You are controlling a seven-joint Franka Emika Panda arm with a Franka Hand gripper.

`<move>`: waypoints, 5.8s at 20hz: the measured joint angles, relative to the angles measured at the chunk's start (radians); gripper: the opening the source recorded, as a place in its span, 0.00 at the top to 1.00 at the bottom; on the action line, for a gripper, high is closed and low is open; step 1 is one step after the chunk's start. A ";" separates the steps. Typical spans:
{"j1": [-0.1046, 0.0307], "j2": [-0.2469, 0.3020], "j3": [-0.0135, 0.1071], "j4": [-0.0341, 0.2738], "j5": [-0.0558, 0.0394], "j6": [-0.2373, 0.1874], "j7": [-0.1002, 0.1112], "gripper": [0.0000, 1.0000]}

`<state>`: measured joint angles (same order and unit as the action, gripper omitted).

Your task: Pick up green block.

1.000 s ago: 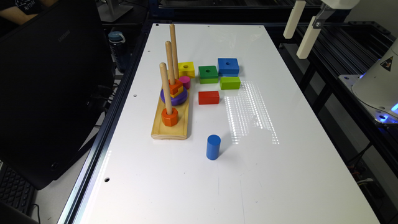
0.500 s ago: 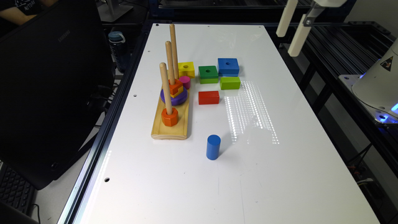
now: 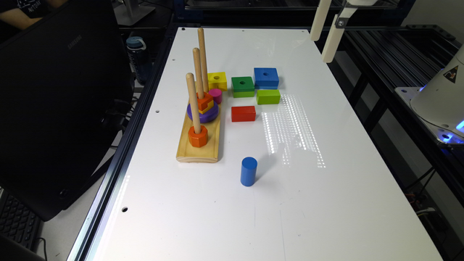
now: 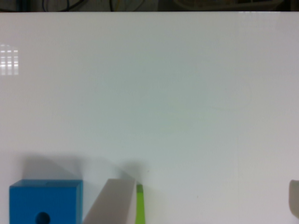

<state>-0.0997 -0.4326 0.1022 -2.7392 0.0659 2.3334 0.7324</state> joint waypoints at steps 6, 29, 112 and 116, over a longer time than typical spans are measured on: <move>-0.057 0.034 -0.004 0.037 -0.0087 0.013 -0.052 0.00; -0.146 0.268 -0.002 0.255 -0.0310 0.022 -0.119 0.00; -0.185 0.562 -0.001 0.373 -0.0552 0.176 -0.145 0.00; -0.185 0.574 -0.001 0.375 -0.0556 0.188 -0.145 0.00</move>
<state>-0.2847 0.1418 0.1016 -2.3645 0.0103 2.5217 0.5870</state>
